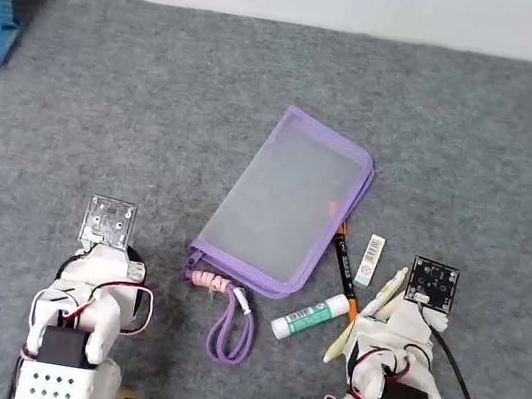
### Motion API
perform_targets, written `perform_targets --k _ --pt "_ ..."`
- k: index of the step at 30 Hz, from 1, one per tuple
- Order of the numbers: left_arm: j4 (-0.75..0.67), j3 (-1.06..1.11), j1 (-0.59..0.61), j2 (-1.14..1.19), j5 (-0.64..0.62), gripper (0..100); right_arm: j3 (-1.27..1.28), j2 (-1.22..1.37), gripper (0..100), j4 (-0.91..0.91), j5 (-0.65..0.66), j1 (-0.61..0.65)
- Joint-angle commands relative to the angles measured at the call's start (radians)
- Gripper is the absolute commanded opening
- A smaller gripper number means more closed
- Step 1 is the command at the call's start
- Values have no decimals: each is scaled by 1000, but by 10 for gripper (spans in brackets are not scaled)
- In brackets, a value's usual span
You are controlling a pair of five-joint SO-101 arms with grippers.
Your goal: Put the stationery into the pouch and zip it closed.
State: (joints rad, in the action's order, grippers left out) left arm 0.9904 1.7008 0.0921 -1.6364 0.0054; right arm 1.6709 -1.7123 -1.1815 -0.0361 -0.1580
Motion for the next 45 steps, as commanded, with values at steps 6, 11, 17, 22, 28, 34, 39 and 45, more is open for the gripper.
perform_targets --k 6,11,17,22,28,34,39,45 --pt "8 -10 6 -12 -5 14 17 -16 9 -5 -2 2" --pt "8 -10 6 -12 -5 14 17 -16 9 -5 -2 2" --pt "8 -10 6 -12 -5 14 17 -16 9 -5 -2 2" --pt "8 -10 6 -12 -5 14 17 -16 9 -5 -2 2" --pt "8 -10 6 -12 -5 14 17 -16 9 -5 -2 2" --pt "8 -10 6 -12 -5 14 17 -16 9 -5 -3 48" --pt "8 -10 6 -12 -5 14 17 -16 9 -5 -2 73" --pt "8 -10 6 -12 -5 14 5 -16 9 -67 0 74"
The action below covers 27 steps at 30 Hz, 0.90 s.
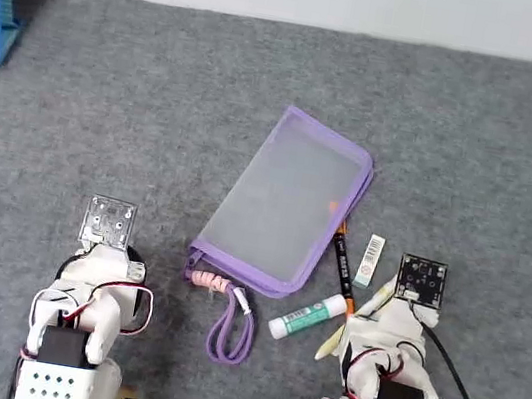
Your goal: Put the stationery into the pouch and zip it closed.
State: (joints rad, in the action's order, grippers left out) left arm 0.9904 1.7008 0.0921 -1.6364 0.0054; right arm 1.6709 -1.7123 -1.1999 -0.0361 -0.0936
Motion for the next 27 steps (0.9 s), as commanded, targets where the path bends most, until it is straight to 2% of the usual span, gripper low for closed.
perform_targets --k 1,5,11,15,19,23,27 --pt "8 -10 6 -12 -5 14 -8 -16 9 -74 0 13" --pt "8 -10 6 -12 -5 14 -100 -16 9 -120 44 42" --pt "8 -10 6 -12 -5 14 -201 -16 9 -105 236 -59" --pt "8 -10 6 -12 -5 14 -245 -15 9 -4 227 -35" --pt "8 -10 6 -12 -5 14 -339 -5 9 -67 219 110" --pt "8 -10 6 -12 -5 14 -488 5 9 -159 138 280" --pt "8 -10 6 -12 -5 14 -580 137 9 -163 104 410"
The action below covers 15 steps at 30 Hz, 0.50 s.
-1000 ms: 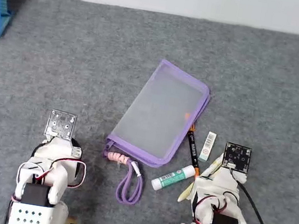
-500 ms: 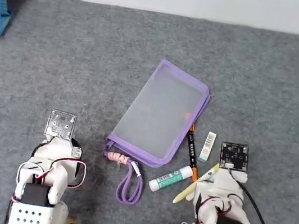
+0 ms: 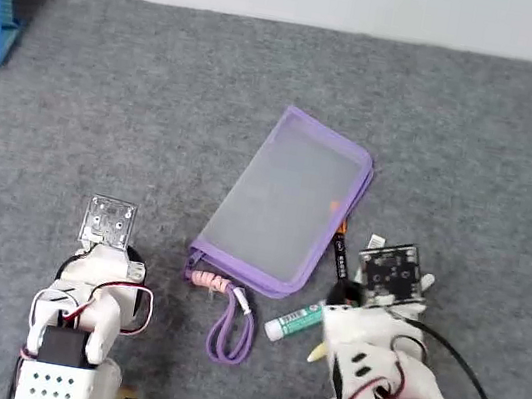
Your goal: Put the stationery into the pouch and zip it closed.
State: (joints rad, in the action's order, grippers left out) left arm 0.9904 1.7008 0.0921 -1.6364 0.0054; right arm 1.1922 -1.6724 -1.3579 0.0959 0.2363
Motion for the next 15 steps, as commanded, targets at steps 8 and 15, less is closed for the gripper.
perform_targets --k 8,15 --pt "8 -10 6 -12 -5 14 -180 495 85 151 -129 280" --pt "8 -10 6 -12 -5 14 -183 700 169 300 -189 458"
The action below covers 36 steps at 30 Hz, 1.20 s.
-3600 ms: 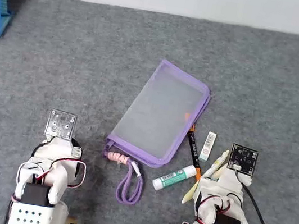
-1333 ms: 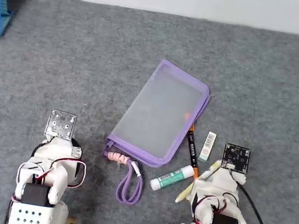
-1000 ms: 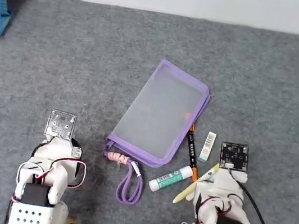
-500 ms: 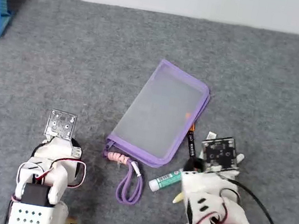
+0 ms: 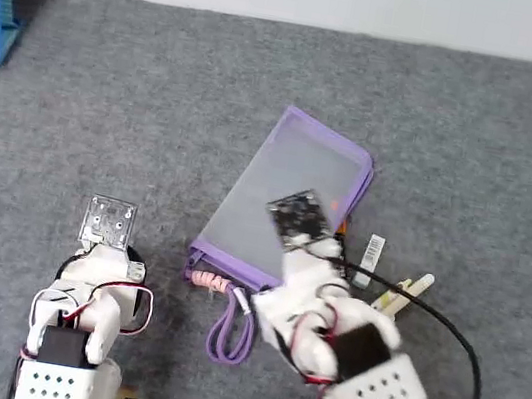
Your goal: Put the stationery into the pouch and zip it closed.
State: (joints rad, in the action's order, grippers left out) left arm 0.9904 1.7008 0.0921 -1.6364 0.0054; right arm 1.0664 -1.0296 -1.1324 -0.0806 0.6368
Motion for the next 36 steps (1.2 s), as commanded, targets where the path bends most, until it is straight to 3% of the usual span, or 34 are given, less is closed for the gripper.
perform_targets --k 1,9,22,36 --pt "8 -10 6 -12 -5 14 -57 79 161 107 -12 76" --pt "8 -10 6 -12 -5 14 -57 246 132 277 -14 165" --pt "8 -10 6 -12 -5 14 -57 561 129 467 -8 173" --pt "8 -10 6 -12 -5 14 -57 615 129 588 23 170"
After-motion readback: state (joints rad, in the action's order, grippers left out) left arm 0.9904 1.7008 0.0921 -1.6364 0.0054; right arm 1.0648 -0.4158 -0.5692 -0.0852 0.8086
